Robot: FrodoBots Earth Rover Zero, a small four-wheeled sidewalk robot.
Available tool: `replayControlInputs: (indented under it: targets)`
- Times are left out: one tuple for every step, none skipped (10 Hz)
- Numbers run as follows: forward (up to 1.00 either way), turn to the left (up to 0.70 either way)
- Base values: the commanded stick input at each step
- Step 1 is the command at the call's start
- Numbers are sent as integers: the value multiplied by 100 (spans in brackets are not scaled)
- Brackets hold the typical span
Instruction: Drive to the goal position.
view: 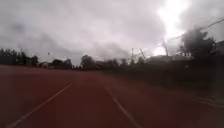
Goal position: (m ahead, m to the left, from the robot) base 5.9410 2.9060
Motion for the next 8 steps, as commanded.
replayControlInputs:
  targets:
    - [70,0]
    - [70,0]
    - [70,0]
    - [70,0]
    - [70,0]
    - [70,0]
    - [70,0]
    - [70,0]
